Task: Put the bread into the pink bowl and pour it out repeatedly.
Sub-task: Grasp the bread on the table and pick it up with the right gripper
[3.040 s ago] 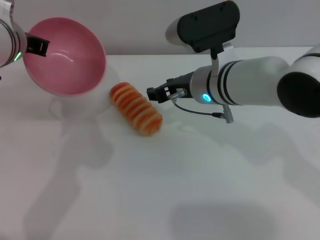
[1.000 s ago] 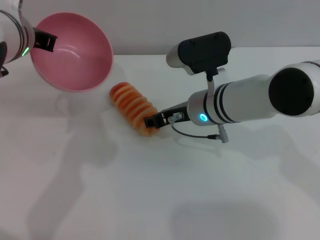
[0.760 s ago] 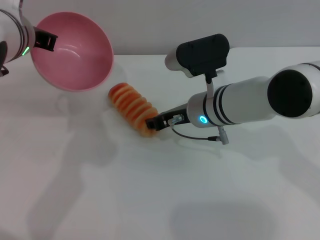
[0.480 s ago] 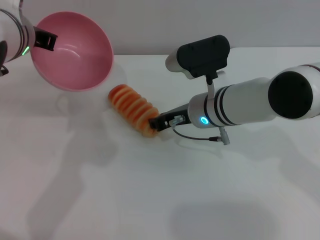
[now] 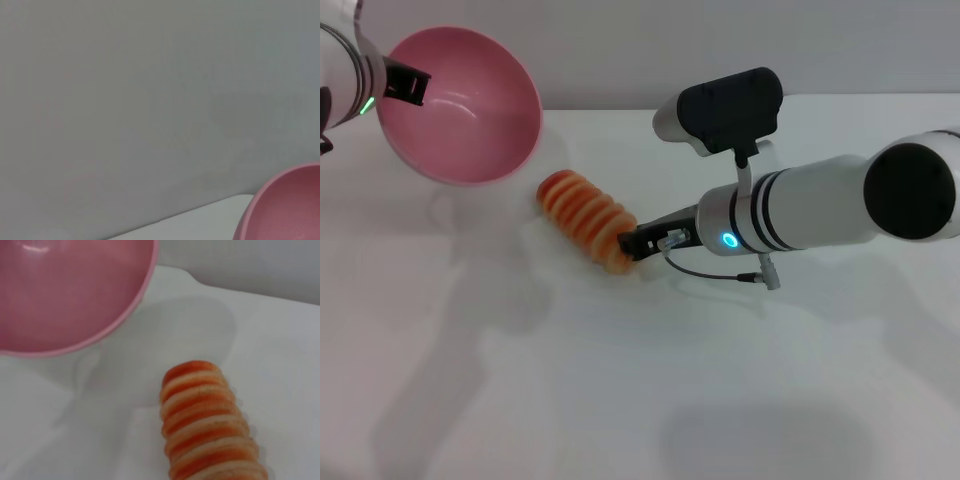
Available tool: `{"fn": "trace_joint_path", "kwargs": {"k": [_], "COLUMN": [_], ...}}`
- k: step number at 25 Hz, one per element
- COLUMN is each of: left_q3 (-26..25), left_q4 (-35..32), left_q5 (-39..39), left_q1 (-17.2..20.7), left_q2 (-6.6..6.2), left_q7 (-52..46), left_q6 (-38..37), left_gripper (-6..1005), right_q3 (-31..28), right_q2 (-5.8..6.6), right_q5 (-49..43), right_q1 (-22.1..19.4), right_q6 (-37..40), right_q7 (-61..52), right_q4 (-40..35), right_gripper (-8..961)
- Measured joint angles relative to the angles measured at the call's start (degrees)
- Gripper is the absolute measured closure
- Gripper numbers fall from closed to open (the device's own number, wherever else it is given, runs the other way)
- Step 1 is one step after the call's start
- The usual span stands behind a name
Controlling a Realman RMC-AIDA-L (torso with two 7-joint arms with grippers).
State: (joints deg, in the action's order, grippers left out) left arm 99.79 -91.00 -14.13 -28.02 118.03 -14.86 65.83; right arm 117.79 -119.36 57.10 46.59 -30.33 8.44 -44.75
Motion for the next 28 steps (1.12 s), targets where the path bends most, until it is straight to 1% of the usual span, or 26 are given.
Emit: {"fn": "trace_joint_path", "kwargs": {"k": [6, 11, 14, 16, 17, 18, 19, 20, 21, 22, 23, 26, 28], "left_q3": [-0.14, -0.53, -0.63, -0.87, -1.11, -1.11, -1.24, -1.24, -1.27, -1.35, -1.35, -1.54, -1.62], "left_q4": [0.91, 2.53, 3.77, 4.67, 5.27, 5.27, 5.55, 5.55, 5.56, 5.59, 5.59, 5.85, 6.27], "left_q5": [-0.03, 0.02, 0.06, 0.11, 0.21, 0.21, 0.24, 0.24, 0.24, 0.25, 0.25, 0.38, 1.04], "left_q1": [-0.75, -1.87, -2.69, -3.15, -3.48, -3.48, -3.71, -3.71, -3.77, -3.94, -3.94, -4.07, -4.15], "left_q2": [0.01, 0.01, 0.01, 0.01, 0.05, 0.05, 0.09, 0.09, 0.10, 0.10, 0.10, 0.10, 0.11], "left_q7": [0.01, 0.01, 0.01, 0.01, 0.01, 0.01, 0.00, 0.00, -0.07, -0.32, -0.32, -0.53, -0.55], "left_q6": [-0.16, -0.58, -0.87, -0.99, -1.07, -1.07, -1.39, -1.39, -1.50, -1.84, -1.84, -2.54, -2.99], "left_gripper": [954, 954, 954, 954, 954, 954, 954, 954, 954, 954, 954, 954, 954], "right_q3": [-0.47, -0.92, -1.65, -3.31, -5.48, -5.48, -7.37, -7.37, -8.30, -9.59, -9.59, -10.58, -11.47], "right_q2": [0.16, 0.26, 0.32, 0.35, 0.36, 0.36, 0.36, 0.36, 0.36, 0.36, 0.36, 0.36, 0.35], "right_q5": [-0.35, -0.45, -1.45, -3.54, -6.01, -6.01, -8.40, -8.40, -10.33, -14.76, -14.76, -20.16, -22.20], "right_q1": [-1.67, -2.15, -3.19, -4.28, -5.53, -5.53, -6.74, -6.74, -7.54, -9.07, -9.07, -10.53, -11.21], "right_q6": [-0.01, 0.00, 0.05, -0.42, -1.51, -1.51, -2.72, -2.72, -3.41, -4.62, -4.62, -6.31, -7.59], "right_q7": [0.00, 0.00, -0.09, -0.46, -0.79, -0.79, -1.21, -1.21, -1.81, -3.82, -3.82, -6.97, -7.62], "right_q4": [-1.64, -2.24, -3.75, -5.20, -6.94, -6.94, -8.88, -8.88, -10.20, -12.93, -12.93, -16.45, -18.69], "right_gripper": [740, 775, 801, 819, 827, 836, 844, 853, 861, 861, 861, 861, 860]}}
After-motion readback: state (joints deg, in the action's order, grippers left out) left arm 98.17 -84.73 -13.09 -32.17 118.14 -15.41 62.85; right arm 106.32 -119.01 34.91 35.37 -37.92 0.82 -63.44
